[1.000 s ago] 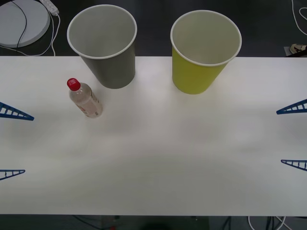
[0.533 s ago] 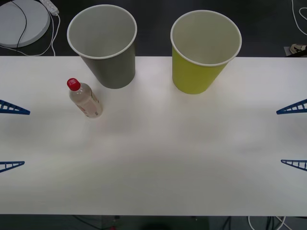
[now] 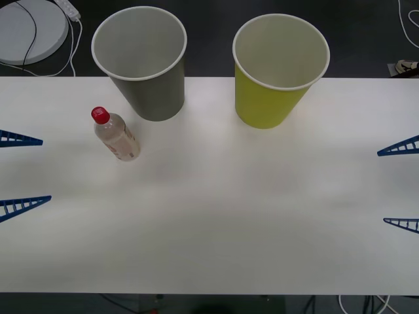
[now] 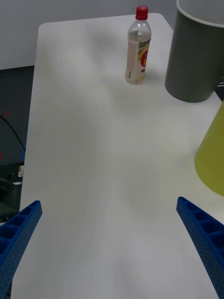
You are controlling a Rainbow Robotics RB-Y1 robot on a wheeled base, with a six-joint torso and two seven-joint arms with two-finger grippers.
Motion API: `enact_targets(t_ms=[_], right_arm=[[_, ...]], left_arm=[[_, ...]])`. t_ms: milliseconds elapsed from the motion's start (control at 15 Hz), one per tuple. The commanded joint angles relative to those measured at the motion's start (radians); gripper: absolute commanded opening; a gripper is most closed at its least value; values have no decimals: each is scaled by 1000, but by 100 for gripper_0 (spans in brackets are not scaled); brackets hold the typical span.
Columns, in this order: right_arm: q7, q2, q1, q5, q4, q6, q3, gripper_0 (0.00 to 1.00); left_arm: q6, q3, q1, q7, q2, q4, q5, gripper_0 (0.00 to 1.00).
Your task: Put the can into the green bin and the plastic bottle into the gray bin
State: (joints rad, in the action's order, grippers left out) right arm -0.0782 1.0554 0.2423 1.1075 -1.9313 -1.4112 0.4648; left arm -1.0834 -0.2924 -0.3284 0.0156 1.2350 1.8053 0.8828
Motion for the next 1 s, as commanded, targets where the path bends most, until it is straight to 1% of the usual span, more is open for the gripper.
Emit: enact_targets(t_ms=[67, 200, 667, 800, 1000], right_arm=[[0, 0, 0, 0, 0, 0, 0, 100], [0, 0, 0, 0, 0, 0, 0, 100], [0, 0, 0, 0, 0, 0, 0, 100], [0, 0, 0, 0, 0, 0, 0, 100], [0, 0, 0, 0, 0, 0, 0, 100]], left_arm=[[76, 30, 0, -5, -3, -15, 1, 100], [120, 49, 0, -6, -20, -24, 1, 100], [237, 52, 11, -23, -152, -24, 137, 100], [273, 64, 14, -32, -180, -24, 136, 100], [361, 136, 45, -31, -198, -24, 136, 100]])
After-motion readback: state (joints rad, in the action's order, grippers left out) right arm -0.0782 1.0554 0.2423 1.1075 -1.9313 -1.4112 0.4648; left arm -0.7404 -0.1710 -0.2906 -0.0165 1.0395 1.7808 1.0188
